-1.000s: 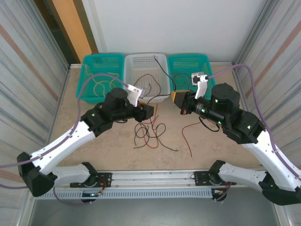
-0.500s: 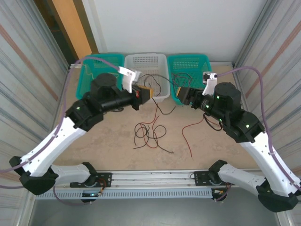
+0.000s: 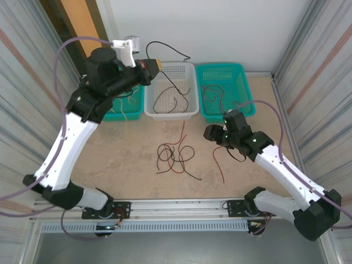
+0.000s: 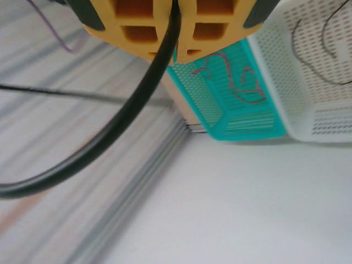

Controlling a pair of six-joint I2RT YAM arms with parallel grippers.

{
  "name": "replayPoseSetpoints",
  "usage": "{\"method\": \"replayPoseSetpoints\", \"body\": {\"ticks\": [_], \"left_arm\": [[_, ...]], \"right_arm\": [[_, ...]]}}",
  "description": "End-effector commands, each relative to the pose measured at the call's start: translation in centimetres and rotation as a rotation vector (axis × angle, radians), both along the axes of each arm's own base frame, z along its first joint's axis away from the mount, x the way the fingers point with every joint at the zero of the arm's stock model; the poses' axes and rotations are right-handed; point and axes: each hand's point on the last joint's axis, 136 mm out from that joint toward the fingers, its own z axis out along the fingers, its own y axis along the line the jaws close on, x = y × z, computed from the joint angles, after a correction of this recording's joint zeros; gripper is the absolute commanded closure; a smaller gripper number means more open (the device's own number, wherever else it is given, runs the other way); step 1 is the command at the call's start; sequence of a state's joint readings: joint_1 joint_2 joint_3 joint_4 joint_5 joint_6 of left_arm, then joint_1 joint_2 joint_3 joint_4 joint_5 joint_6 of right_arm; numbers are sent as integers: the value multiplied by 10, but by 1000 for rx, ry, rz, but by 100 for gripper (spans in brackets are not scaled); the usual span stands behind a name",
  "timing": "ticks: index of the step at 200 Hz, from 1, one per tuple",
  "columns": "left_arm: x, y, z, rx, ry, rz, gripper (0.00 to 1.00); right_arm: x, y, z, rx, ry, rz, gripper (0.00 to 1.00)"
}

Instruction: Untangle the cables

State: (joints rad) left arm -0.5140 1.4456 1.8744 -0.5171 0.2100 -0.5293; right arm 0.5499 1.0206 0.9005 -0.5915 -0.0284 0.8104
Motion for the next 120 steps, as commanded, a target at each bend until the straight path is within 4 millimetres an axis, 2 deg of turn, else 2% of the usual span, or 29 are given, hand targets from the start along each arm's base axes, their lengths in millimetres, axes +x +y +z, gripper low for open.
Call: {"method": "replayPoseSetpoints", "body": {"ticks": [1,11,28,32,41,47,62,73,85,100,120], "left_arm": [[45,9,-17,-12,34,87,100],[65,10,-29,-10,50,109,100],[100,5,-62,-14,108,111,99],[107,2,-71,-14,120,104,90],[124,-3,-97,11,163,111,55],[133,-4,-120,39,222,128,36],[144,-7,-168,103,352,123,15],[141,-3,-193,139,425,141,11],[131,1,-202,146,450,145,7],[111,8,-195,124,431,146,5],[74,16,-179,106,404,116,13]], "right_arm": [[-12,-15,8,8,-15,-52,37],[-17,-20,9,4,-21,-60,37],[-22,-24,12,9,-27,-65,37],[-23,-25,11,9,-25,-64,36],[-23,-25,12,8,-24,-64,36],[-23,-25,13,7,-24,-60,37],[-23,-22,11,4,-12,-49,37],[-22,-20,9,0,0,-41,37],[-22,-17,5,-7,12,-31,37],[-21,-13,0,-18,20,-18,37],[-19,-5,-8,-34,36,8,38]]}}
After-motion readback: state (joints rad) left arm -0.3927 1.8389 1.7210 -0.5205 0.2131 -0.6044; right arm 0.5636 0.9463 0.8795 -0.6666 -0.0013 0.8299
